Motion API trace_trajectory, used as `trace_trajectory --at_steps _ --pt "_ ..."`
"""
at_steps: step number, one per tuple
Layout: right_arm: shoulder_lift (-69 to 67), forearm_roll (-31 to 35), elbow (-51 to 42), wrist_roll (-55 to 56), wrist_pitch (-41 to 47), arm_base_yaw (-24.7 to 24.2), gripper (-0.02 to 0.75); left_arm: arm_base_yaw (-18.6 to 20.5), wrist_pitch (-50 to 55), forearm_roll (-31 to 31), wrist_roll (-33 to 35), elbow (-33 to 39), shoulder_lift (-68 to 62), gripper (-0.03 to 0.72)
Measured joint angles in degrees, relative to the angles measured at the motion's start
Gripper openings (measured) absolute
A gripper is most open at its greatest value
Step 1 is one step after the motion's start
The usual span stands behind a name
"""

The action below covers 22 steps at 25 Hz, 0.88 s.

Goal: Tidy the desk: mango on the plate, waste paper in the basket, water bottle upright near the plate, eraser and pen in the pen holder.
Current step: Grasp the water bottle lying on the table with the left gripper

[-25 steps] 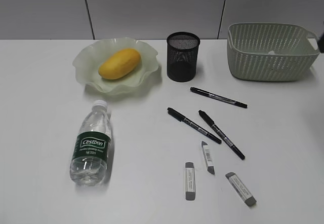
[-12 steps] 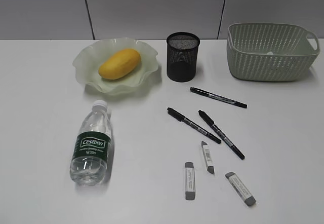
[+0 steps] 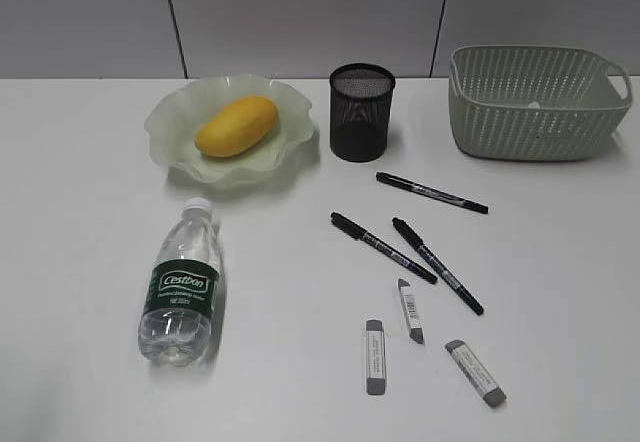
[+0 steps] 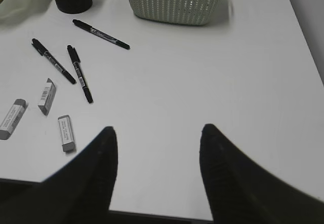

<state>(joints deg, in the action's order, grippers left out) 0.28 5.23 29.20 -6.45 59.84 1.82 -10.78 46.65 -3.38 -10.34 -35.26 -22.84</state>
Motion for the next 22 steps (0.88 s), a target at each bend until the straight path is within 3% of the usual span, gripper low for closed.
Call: trace_trajectory --at_steps 5,9,11,14,17,22 --pt "0.0 -0.1 0.0 0.5 0.0 0.0 0.423 -0.3 -7.2 5.3 5.0 -7.2 -26.1 0.426" --pt "0.0 -0.6 0.0 1.5 -0.1 0.0 0.423 -5.3 -8.0 5.8 6.3 -15.1 -44.9 0.429" --pt "0.0 -0.7 0.0 1.6 -0.1 0.0 0.423 -8.9 -7.8 5.9 6.4 -19.1 -53.5 0.464" --pt "0.0 -0.8 0.0 1.7 -0.1 0.0 0.419 -12.8 -6.6 6.8 5.5 -23.9 -64.3 0.578" --pt "0.0 -0.9 0.0 1.7 -0.1 0.0 0.403 -13.6 -5.7 7.3 3.8 -27.6 -72.9 0.643" --pt "0.0 -0.9 0.0 1.7 -0.2 0.0 0.388 -13.6 -5.3 11.1 2.3 -31.6 -82.5 0.659"
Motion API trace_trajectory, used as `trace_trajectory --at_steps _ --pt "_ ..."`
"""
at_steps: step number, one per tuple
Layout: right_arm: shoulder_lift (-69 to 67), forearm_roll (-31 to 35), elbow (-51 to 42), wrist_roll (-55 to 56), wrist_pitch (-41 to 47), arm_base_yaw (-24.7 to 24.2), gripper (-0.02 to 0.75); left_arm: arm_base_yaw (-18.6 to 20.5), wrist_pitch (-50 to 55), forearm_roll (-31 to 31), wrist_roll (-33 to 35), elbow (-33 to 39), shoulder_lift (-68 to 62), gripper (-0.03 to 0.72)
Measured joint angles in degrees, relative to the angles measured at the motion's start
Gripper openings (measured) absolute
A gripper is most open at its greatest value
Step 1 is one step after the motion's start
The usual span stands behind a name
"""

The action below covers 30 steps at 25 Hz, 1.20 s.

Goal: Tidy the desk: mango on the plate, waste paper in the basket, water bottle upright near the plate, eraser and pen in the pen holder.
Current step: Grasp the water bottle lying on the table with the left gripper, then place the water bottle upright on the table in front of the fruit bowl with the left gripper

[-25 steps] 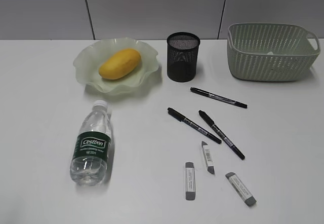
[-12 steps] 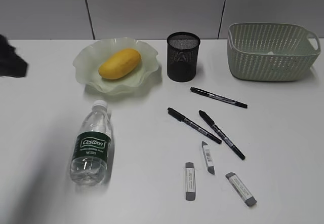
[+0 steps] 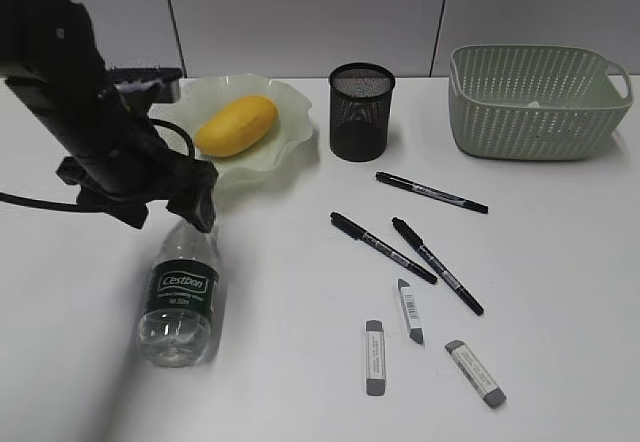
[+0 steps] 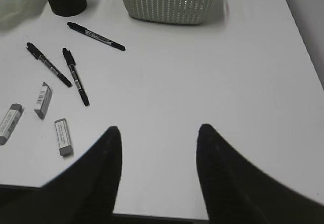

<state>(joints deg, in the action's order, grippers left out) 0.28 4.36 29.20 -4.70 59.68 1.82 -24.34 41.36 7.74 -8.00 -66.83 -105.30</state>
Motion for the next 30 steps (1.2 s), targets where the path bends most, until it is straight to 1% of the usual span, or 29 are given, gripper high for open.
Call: trace_trajectory --at_steps 3,5,7,9,10,11,12,15,17,18,19,21,23,25,26,27,30 --pt "0.0 0.0 0.0 0.0 0.0 0.0 0.384 0.0 -0.3 3.0 -0.6 -1.0 -3.3 0.659" --pt "0.0 -0.1 0.0 0.1 0.0 0.0 0.384 0.0 -0.9 3.6 -1.9 -1.2 -4.9 0.653" --pt "0.0 -0.1 0.0 0.1 -0.1 0.0 0.384 0.0 -1.0 3.7 -3.0 -1.2 -6.6 0.628" --pt "0.0 -0.1 0.0 0.1 -0.1 0.0 0.384 0.0 -1.1 3.9 -3.6 -1.3 -7.5 0.552" --pt "0.0 -0.1 0.0 0.1 -0.1 0.0 0.384 0.0 -1.2 3.7 -3.8 -1.4 -7.7 0.505" --pt "0.0 -0.1 0.0 0.1 -0.1 0.0 0.384 0.0 -1.1 3.5 -3.9 -1.4 -7.7 0.444" --pt "0.0 -0.1 0.0 0.1 -0.1 0.0 0.384 0.0 -1.2 3.4 -4.0 -1.5 -7.7 0.423" --pt "0.0 -0.1 0.0 0.1 -0.1 0.0 0.384 0.0 -1.9 0.1 -4.1 -0.3 -5.6 0.422" --pt "0.0 -0.1 0.0 0.2 -0.1 0.0 0.384 -0.1 -5.1 -3.0 -4.1 3.1 -1.3 0.422" --pt "0.0 -0.1 0.0 0.2 -0.1 0.0 0.384 -0.1 -7.6 -4.0 -4.1 5.9 2.3 0.421" --pt "0.0 -0.1 0.0 0.2 -0.1 0.0 0.384 0.0 -11.7 -5.1 -4.1 8.8 5.7 0.421" --pt "0.0 -0.1 0.0 0.2 -0.1 0.0 0.384 0.2 -23.0 -6.9 -4.1 17.0 14.3 0.421" --pt "0.0 -0.1 0.0 0.2 -0.1 0.0 0.384 0.8 -41.9 -8.3 -4.0 25.4 20.5 0.421" --pt "0.0 -0.1 0.0 0.2 -0.1 0.0 0.384 1.8 -62.9 -10.2 -2.3 33.2 22.6 0.421" --pt "0.0 -0.1 0.0 0.2 -0.1 0.0 0.384 2.4 -72.6 -10.6 -0.6 35.5 22.1 0.421" --pt "0.0 -0.1 0.0 0.2 -0.1 0.0 0.384 2.8 -79.8 -10.8 1.2 37.3 21.0 0.421" --pt "0.0 -0.1 0.0 0.2 -0.1 0.0 0.384 3.6 -89.3 -11.2 4.9 38.8 16.0 0.421"
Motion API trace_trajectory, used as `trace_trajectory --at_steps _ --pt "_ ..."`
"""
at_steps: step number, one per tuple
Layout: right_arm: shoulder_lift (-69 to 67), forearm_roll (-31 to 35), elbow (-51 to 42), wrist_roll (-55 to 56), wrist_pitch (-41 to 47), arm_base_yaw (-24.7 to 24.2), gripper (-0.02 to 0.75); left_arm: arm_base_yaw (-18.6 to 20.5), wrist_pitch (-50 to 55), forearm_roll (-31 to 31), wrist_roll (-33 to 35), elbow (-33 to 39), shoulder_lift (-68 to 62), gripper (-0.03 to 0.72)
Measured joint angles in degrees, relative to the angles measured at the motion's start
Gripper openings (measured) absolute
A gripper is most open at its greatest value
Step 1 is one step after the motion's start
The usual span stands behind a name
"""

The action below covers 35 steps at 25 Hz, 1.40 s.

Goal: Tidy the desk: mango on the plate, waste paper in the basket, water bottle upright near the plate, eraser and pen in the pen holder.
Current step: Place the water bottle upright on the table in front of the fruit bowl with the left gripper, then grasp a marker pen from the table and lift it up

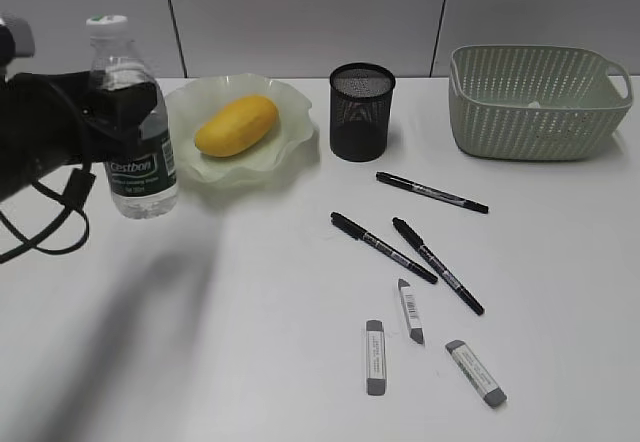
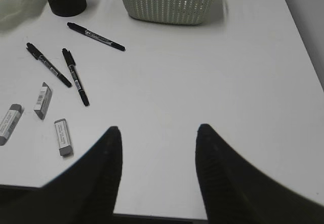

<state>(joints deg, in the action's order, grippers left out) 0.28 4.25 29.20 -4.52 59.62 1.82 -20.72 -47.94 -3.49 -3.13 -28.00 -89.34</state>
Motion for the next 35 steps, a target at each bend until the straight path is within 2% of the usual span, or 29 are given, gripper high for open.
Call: trace_trajectory --at_steps 8,14,16,21,26,29,32,35 --pt "0.0 0.0 0.0 0.0 0.0 0.0 0.384 0.2 -16.4 -0.2 3.7 0.1 -16.9 0.421" --pt "0.0 0.0 0.0 0.0 0.0 0.0 0.384 0.2 -21.5 -0.4 3.9 0.3 -21.1 0.422" --pt "0.0 0.0 0.0 0.0 0.0 0.0 0.384 0.4 -22.2 -0.6 3.8 1.2 -20.9 0.446" --pt "0.0 0.0 0.0 0.0 0.0 0.0 0.384 0.4 -21.2 -2.7 3.1 3.5 -17.1 0.587" --pt "0.0 0.0 0.0 0.0 0.0 0.0 0.384 0.4 -19.8 -2.1 2.8 3.6 -8.5 0.615" --pt "0.0 0.0 0.0 0.0 0.0 0.0 0.384 0.4 -8.3 0.8 2.2 3.3 1.7 0.597" --pt "0.0 0.0 0.0 0.0 -0.1 0.0 0.384 0.4 19.5 4.4 0.7 -0.1 15.6 0.533" --pt "0.0 0.0 0.0 0.0 -0.1 0.0 0.384 0.4 48.8 3.8 0.3 -6.1 29.4 0.480"
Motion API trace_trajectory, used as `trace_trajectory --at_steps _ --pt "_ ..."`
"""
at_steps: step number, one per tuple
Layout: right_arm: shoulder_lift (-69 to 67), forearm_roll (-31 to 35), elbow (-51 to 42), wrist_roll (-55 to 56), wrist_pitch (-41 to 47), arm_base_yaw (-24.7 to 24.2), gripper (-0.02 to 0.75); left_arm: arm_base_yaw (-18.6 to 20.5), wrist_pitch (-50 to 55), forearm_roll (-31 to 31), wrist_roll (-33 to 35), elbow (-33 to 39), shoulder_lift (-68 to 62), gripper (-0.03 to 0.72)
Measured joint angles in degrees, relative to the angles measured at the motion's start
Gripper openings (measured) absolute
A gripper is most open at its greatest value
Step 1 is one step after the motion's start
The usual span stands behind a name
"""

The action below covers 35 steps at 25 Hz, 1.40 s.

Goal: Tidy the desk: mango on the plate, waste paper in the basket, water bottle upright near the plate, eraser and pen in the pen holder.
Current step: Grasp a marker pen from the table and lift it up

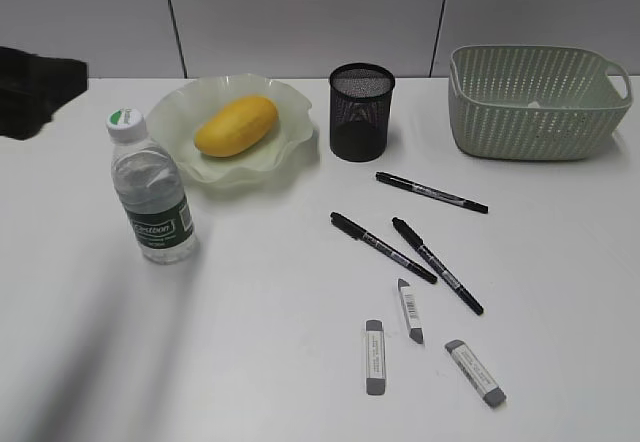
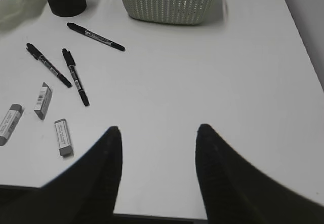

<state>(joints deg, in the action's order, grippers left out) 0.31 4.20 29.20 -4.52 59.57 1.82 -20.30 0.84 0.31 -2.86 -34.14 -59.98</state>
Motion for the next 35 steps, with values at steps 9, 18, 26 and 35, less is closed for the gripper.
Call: trace_trajectory --at_steps 9,18,26,35 --pt "0.0 0.0 0.0 0.3 0.0 0.0 0.384 0.0 57.0 -5.1 -4.5 -4.1 33.6 0.447" --pt "0.0 0.0 0.0 0.4 0.0 0.0 0.384 0.0 60.7 -8.2 -8.2 3.0 53.0 0.433" --pt "-9.2 3.0 1.4 -3.9 -5.2 0.0 0.384 0.0 60.3 -7.8 -8.6 3.2 55.1 0.423" --pt "-55.7 27.7 9.7 -26.4 -18.9 0.5 0.384 8.4 60.0 -7.1 -8.6 3.2 60.3 0.414"
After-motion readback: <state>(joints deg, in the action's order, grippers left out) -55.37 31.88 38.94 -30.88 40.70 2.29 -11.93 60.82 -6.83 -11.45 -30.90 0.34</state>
